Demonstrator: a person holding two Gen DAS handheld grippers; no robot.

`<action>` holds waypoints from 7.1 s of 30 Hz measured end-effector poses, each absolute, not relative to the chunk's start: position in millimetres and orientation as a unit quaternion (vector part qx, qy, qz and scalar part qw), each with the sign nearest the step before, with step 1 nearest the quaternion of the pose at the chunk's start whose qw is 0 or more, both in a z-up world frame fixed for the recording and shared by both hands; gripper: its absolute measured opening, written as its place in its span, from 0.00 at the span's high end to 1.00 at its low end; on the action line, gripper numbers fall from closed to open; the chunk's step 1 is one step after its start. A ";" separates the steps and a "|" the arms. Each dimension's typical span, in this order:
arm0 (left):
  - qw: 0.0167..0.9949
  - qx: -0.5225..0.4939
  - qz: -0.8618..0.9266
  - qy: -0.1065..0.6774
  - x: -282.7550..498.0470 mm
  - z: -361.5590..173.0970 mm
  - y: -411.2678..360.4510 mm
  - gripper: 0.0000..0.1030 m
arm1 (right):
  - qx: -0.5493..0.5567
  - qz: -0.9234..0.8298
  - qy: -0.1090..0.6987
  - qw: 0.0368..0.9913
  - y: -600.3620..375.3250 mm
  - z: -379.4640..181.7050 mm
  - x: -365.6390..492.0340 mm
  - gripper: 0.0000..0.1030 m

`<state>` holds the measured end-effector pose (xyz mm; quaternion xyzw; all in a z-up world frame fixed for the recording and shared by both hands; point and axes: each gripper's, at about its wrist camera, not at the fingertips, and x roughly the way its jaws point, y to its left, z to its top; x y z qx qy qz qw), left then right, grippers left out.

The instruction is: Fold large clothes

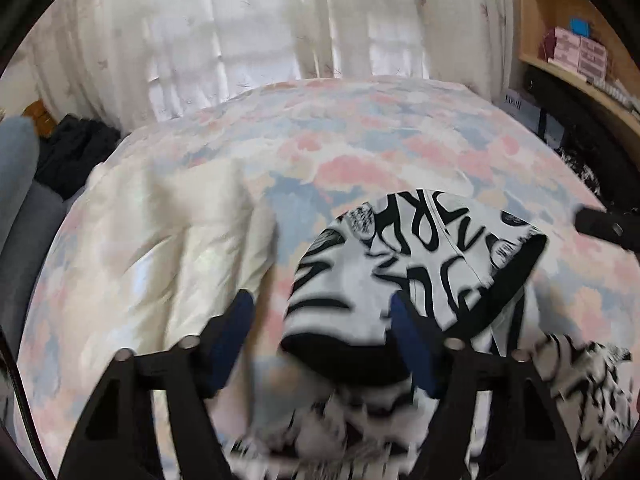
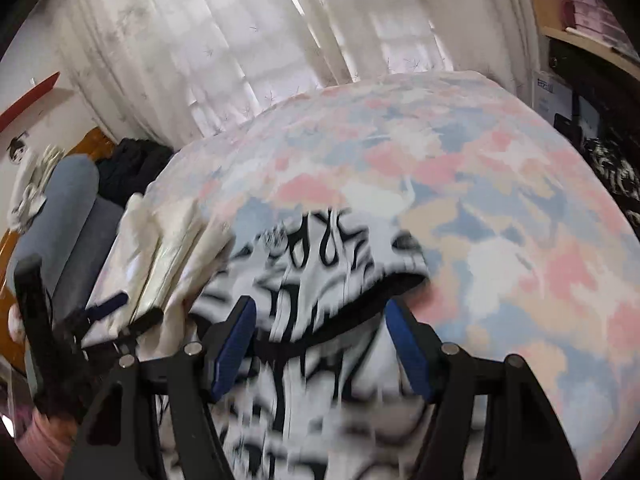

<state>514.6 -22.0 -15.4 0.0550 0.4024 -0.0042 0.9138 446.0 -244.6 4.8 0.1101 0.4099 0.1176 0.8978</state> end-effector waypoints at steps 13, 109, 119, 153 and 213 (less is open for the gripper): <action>0.870 0.061 0.026 0.489 577.1 -138.3 -11.2 0.41 | 0.119 0.063 0.521 0.843 -300.9 -145.2 505.8 0.43; 0.815 -0.217 -0.142 0.517 332.2 -122.0 36.4 0.98 | 0.204 0.155 0.495 0.830 -284.6 -101.3 273.9 0.91; 0.841 -0.178 -0.122 0.496 314.4 -106.3 47.9 0.96 | 0.257 0.185 0.502 0.805 -281.8 -124.7 229.7 0.84; 0.877 -0.020 -0.116 0.466 273.9 -138.3 -59.8 0.75 | 0.002 0.072 0.440 0.895 -184.2 -139.9 219.2 0.45; 0.837 -0.336 -0.057 0.428 136.4 -161.8 81.5 0.26 | 0.054 0.138 0.381 0.913 -154.3 -55.2 120.4 0.68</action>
